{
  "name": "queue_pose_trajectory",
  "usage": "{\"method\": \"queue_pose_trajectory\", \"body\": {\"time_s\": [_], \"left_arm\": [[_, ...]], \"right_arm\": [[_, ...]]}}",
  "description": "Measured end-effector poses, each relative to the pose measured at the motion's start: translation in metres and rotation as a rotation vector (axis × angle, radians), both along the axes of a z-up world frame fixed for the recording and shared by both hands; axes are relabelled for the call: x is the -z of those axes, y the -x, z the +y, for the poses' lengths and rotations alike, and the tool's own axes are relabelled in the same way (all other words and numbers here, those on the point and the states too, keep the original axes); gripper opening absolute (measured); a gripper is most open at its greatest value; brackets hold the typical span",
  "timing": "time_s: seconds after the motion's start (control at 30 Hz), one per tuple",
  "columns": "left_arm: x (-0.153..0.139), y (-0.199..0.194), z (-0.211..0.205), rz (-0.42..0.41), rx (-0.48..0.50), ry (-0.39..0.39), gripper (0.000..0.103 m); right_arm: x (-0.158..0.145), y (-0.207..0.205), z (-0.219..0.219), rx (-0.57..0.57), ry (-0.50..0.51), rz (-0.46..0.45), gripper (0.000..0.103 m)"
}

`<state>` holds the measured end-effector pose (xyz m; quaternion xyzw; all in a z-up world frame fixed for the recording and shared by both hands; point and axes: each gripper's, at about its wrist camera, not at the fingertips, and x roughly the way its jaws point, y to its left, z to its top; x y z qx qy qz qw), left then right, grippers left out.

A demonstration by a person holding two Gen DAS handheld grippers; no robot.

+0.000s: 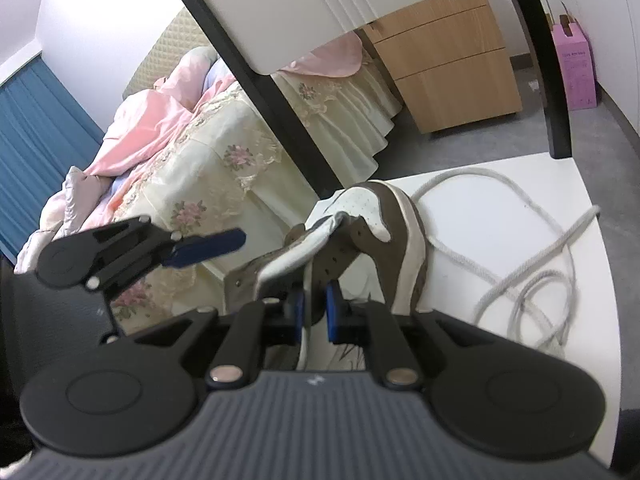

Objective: Lace up shoes with both hands

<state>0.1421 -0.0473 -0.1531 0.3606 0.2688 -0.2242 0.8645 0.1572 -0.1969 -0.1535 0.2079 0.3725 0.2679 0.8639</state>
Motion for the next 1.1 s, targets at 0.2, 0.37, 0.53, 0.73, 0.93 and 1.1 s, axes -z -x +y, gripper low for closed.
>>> {"method": "queue_pose_trajectory", "body": {"time_s": [0.2, 0.37, 0.53, 0.73, 0.93, 1.1], "left_arm": [[0.009, -0.004, -0.016, -0.078, 0.162, -0.132, 0.053], [0.02, -0.013, -0.015, -0.059, 0.317, -0.245, 0.039], [0.032, -0.008, -0.006, -0.027, 0.435, -0.337, 0.024], [0.04, -0.01, -0.004, 0.03, 0.519, -0.387, 0.024], [0.05, -0.022, -0.01, 0.131, 0.604, -0.464, 0.025], [0.05, -0.045, -0.019, 0.252, 0.624, -0.483, 0.025]], "right_arm": [[0.002, -0.003, -0.003, -0.01, -0.033, 0.018, 0.012], [0.003, -0.005, -0.009, 0.016, -0.063, 0.036, 0.012], [0.01, -0.008, -0.018, 0.057, -0.143, 0.086, 0.012], [0.015, -0.007, -0.026, 0.104, -0.201, 0.121, 0.012], [0.015, -0.008, -0.029, 0.111, -0.195, 0.114, 0.012], [0.012, -0.01, -0.024, 0.083, -0.152, 0.084, 0.012]]}}
